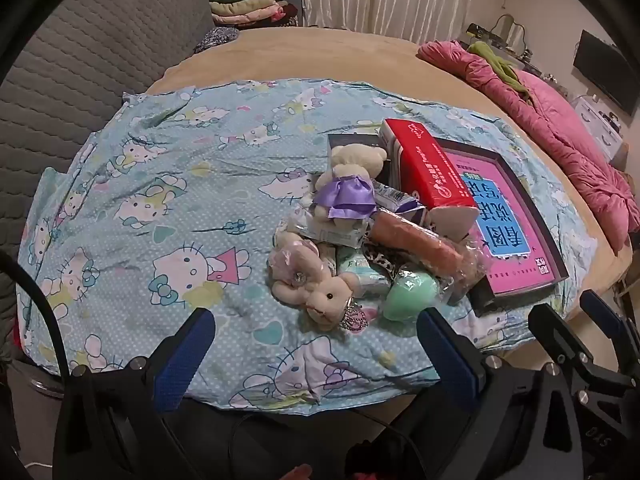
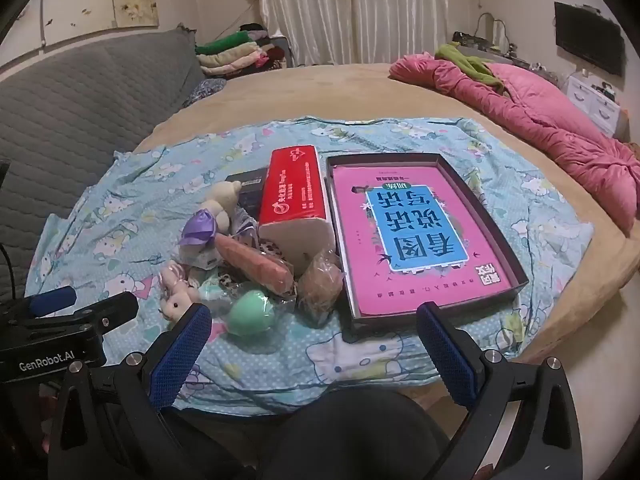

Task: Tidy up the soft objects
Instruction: 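Move both grippers toward the pile of soft items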

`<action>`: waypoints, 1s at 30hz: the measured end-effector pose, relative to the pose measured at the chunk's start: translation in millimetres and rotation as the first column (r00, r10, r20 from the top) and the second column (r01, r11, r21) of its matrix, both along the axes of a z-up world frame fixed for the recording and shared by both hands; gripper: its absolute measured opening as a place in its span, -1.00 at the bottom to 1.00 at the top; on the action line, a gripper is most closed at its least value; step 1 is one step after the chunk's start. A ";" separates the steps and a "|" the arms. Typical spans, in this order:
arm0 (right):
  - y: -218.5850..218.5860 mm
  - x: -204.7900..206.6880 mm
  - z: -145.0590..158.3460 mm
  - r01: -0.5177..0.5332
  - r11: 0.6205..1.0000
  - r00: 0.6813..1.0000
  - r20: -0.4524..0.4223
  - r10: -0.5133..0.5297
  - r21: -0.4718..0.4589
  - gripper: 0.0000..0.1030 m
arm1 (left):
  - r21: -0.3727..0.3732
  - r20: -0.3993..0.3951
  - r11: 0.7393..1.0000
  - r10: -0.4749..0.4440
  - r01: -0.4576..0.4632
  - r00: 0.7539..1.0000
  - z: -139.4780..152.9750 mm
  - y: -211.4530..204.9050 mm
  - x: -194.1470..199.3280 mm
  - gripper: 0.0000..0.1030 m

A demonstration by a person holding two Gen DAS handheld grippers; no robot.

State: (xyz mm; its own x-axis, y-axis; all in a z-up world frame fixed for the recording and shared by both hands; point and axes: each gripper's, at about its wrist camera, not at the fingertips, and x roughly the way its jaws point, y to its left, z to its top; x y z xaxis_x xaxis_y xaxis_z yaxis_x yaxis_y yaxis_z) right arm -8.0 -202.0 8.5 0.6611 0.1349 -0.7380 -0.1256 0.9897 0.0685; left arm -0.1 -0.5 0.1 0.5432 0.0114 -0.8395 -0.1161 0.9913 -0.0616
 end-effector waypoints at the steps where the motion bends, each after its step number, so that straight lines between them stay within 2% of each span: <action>1: 0.3 -0.1 0.1 0.000 1.000 1.000 0.000 0.000 -0.001 0.97 | 0.002 -0.005 1.000 -0.004 0.004 1.000 -0.2 -0.3 0.4 0.97; 30: -1.1 -0.2 -2.0 0.015 1.000 0.999 -0.029 -0.015 -0.016 0.97 | -0.007 0.016 1.000 -0.030 0.030 0.999 5.4 -4.7 -2.0 0.97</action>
State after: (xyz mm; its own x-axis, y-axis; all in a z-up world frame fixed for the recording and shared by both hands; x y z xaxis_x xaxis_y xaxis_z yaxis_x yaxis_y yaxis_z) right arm -8.2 -203.0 6.5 0.6414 0.1136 -0.7588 -0.1087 0.9925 0.0567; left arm -2.1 -5.2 5.6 0.5568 -0.0114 -0.8306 -0.0852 0.9938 -0.0708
